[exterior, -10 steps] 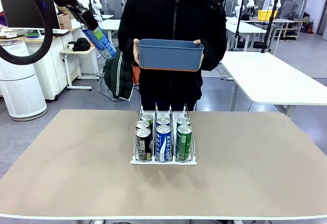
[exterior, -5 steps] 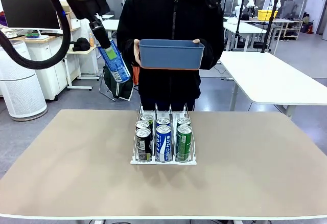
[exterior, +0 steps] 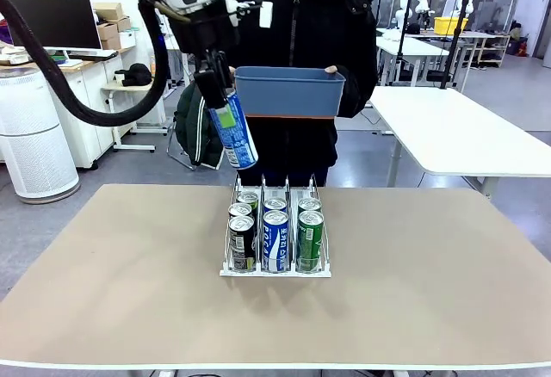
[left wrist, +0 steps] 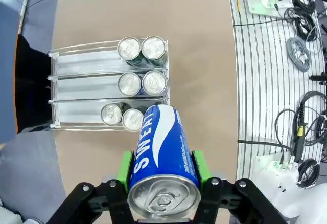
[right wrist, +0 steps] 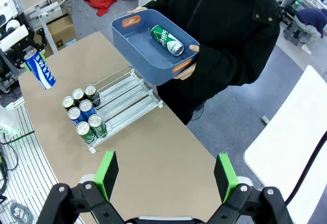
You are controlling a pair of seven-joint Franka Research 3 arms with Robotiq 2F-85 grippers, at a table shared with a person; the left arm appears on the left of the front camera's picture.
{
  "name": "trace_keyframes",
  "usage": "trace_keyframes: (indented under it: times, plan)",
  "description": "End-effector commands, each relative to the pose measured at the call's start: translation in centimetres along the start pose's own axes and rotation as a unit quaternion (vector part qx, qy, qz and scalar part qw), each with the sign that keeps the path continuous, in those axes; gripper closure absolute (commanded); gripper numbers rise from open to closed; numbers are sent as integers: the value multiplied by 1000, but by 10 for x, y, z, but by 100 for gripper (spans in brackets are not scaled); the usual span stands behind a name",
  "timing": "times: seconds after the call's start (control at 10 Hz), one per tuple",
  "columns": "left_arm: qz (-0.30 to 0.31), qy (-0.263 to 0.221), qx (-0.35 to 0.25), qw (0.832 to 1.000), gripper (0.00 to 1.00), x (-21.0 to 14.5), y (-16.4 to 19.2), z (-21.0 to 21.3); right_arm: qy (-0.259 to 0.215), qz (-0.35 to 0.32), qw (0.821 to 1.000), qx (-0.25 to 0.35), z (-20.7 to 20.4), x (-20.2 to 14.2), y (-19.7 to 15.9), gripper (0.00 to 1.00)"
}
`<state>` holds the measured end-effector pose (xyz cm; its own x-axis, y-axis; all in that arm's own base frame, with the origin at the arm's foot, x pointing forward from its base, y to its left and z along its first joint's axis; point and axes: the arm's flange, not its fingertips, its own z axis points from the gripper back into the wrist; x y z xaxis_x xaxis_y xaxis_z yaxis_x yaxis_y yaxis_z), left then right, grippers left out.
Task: Fill the beverage cans into the dispenser.
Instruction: Place the picked Ionic drink in the line of the Automatic Can Dispenser with the same cans.
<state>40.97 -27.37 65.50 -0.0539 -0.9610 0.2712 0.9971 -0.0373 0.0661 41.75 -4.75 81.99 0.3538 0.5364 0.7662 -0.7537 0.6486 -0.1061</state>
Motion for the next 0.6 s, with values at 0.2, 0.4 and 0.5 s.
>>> trace_keyframes:
  times: [0.2, 0.4, 0.5]
  plan:
    - [-49, 8, 0, 999, 43, 24, -7, -17, -1, -1, 1000, -1, -1, -1, 0, 0]
    - [-30, -11, 11, 999, 43, 20, 0, -12, -1, -1, 1000, -1, -1, -1, 0, 0]
    - [-38, 14, -8, 999, 43, 28, -9, -22, -1, -1, 1000, -1, -1, -1, 0, 0]
